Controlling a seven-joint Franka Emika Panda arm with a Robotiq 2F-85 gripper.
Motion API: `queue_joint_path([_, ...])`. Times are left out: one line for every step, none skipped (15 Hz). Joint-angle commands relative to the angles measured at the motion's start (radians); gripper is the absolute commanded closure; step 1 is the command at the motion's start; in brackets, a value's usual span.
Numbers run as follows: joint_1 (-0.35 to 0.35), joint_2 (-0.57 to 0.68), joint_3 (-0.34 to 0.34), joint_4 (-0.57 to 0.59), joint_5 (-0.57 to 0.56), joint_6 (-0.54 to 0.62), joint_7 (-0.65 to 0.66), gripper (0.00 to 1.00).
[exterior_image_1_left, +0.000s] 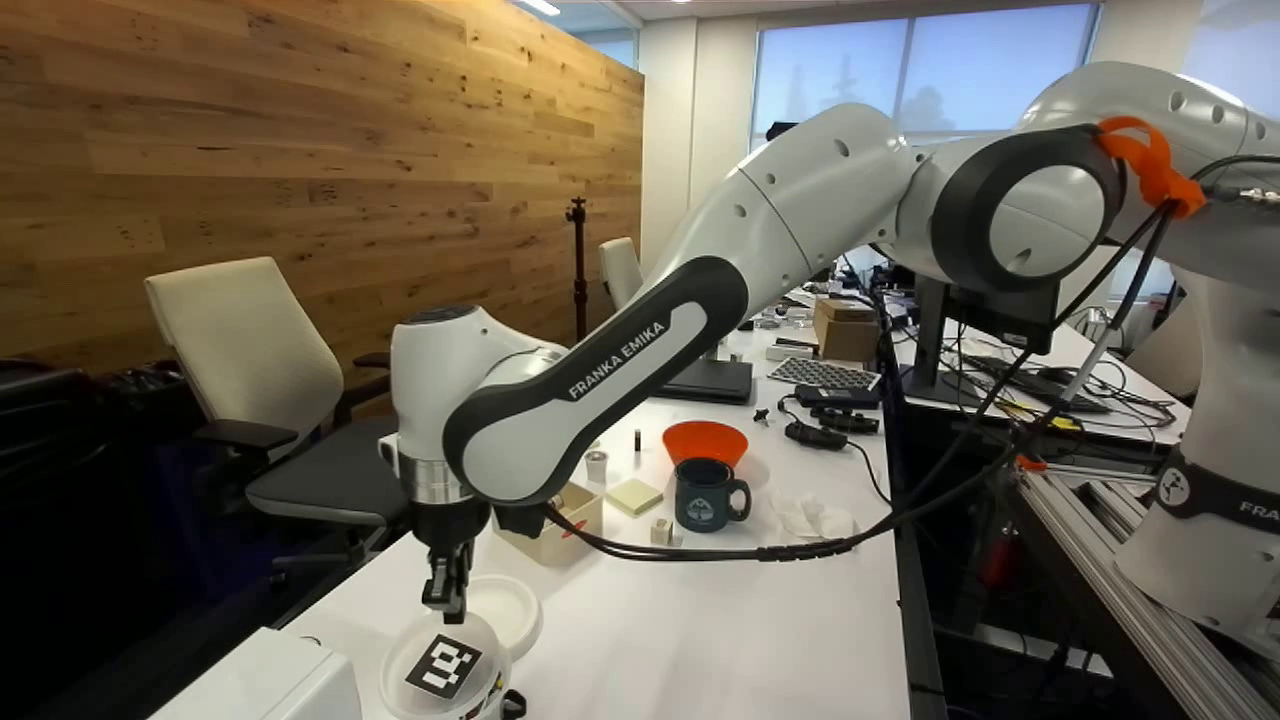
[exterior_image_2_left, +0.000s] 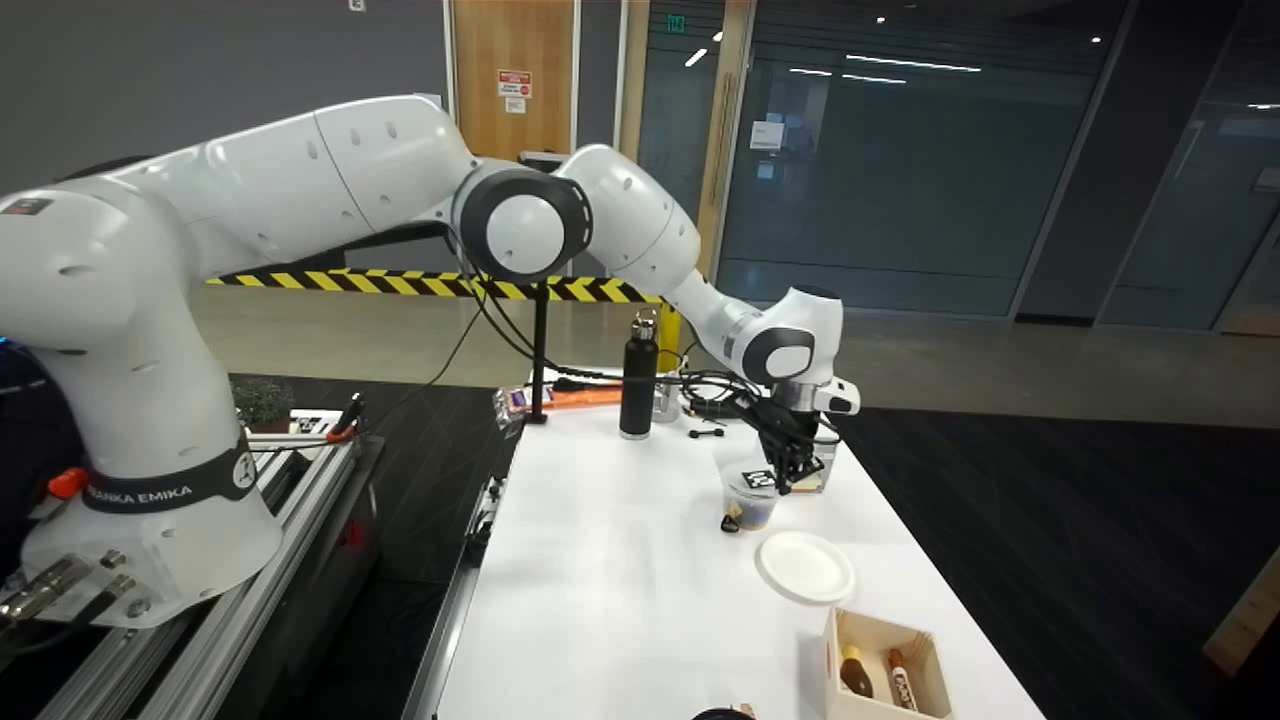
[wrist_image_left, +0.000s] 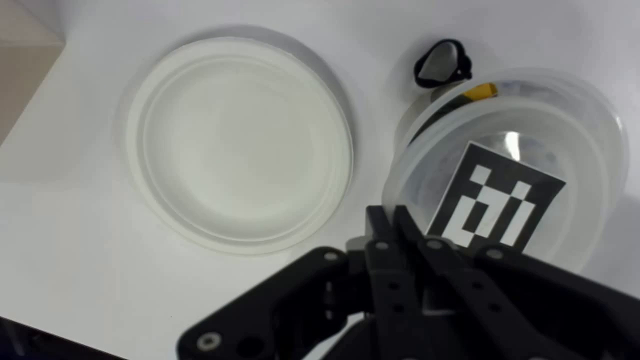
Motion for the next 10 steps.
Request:
queue_joint_path([0.001, -0.113, -0.01, -0.146, -0.004, 0.058, 0.012, 0.99])
queue_joint_path([-0.003, -0.127, -0.014, -0.161, 0.001, 0.065, 0.021, 0.99])
queue_joint_path([-0.012, -0.142, -0.018, -0.175, 0.009, 0.069, 0.034, 0.99])
queue_joint_path([-0.016, -0.154, -0.028, -0.188, 0.012, 0.075, 0.051, 0.99])
queue_joint_path([-0.039, -0.149, -0.018, -0.177, -0.016, 0.069, 0.093, 0.99])
queue_joint_path([-0.05, -0.15, -0.025, -0.177, -0.011, 0.063, 0.117, 0.99])
queue_joint_path([-0.065, -0.143, -0.031, -0.167, -0.007, 0.056, 0.139, 0.99])
queue_joint_path([-0.079, -0.14, -0.034, -0.163, -0.004, 0.052, 0.156, 0.99])
queue_joint_path([-0.097, -0.129, -0.031, -0.148, 0.002, 0.042, 0.163, 0.99])
queue_joint_path([-0.11, -0.113, -0.034, -0.124, 0.002, 0.028, 0.172, 0.99])
